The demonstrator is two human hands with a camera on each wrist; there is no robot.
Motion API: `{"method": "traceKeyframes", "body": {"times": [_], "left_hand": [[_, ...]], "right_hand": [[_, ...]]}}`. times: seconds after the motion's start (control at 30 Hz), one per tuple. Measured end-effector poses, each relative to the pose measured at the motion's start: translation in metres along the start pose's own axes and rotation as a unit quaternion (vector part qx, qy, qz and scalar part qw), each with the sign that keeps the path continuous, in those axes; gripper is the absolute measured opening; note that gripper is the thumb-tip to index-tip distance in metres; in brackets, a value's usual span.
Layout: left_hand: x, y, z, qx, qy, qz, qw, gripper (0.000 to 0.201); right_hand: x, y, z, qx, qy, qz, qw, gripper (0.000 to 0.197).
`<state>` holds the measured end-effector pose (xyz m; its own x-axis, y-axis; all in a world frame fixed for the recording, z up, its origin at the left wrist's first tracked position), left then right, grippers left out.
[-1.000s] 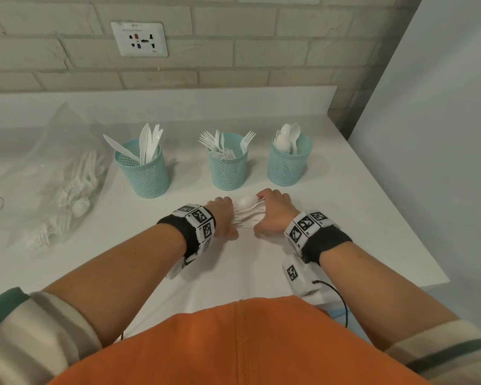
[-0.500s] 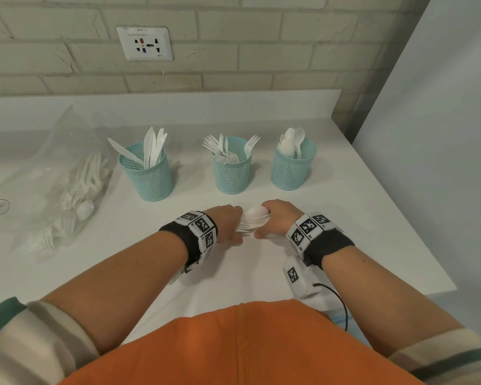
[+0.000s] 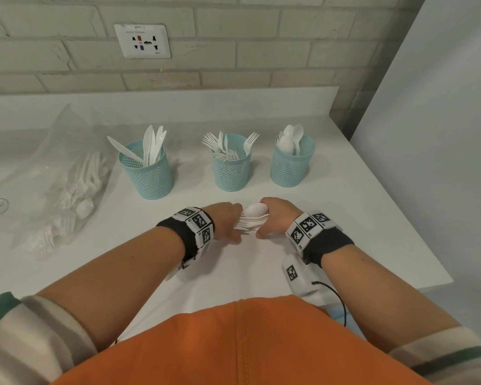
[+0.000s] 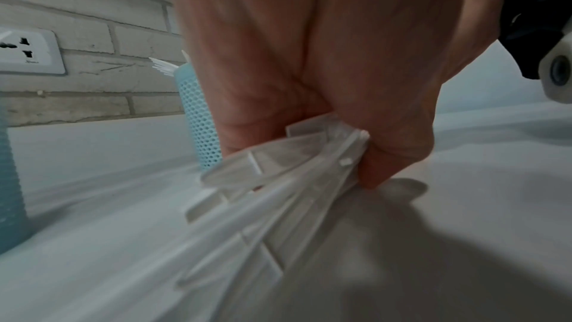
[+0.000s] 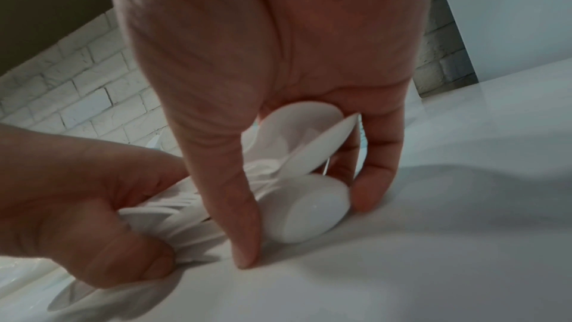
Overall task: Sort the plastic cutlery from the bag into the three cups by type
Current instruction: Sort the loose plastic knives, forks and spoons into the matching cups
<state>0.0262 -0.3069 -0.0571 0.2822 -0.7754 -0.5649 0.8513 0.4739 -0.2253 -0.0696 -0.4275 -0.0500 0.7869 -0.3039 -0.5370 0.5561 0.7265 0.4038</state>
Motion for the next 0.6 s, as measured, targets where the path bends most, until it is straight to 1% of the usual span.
{"method": "traceKeyframes", "body": {"times": [0.07,0.17,0.33,0.43,0.5,0.53,0.6], "left_hand": [[0.0,0.0,0.001,0.009,0.0,-0.001,1.0,0.049],[0.001,0.002,0.001,0.013,-0.02,-0.005,1.0,0.047],[-0.001,0.004,0.002,0.003,-0.043,-0.006,0.999,0.044],[-0.008,0.008,0.009,-0.032,-0.056,-0.006,0.998,0.042],[-0.014,0.015,0.013,-0.091,-0.073,-0.001,0.993,0.038],[-0.017,0.019,0.014,-0.132,-0.089,-0.002,0.987,0.036],[-0.022,0.027,0.016,-0.201,-0.126,-0.014,0.971,0.038]], "right_hand": [[-0.001,0.0,0.0,-0.01,0.003,-0.004,1.0,0.05],[-0.003,0.0,0.001,-0.012,-0.002,0.002,1.0,0.048],[-0.005,-0.003,0.008,0.036,-0.035,0.009,0.999,0.046],[-0.008,-0.003,0.018,0.099,-0.064,0.026,0.993,0.06],[-0.014,0.001,0.027,0.163,-0.09,0.061,0.981,0.07],[-0.017,0.005,0.031,0.205,-0.102,0.086,0.97,0.071],[-0.024,0.016,0.036,0.297,-0.106,0.12,0.941,0.064]]}}
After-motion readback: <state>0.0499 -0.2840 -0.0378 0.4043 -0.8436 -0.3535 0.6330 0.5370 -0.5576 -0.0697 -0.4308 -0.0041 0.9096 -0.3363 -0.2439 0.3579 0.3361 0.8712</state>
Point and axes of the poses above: each hand's wrist, its own x-axis towards the middle knuckle, its own z-axis out of the back of the hand, y = z × x, the point moved 1 cm from there along x, towards the middle knuckle, and after that the axes turned 11 degrees about y, right-handed, at the moved point
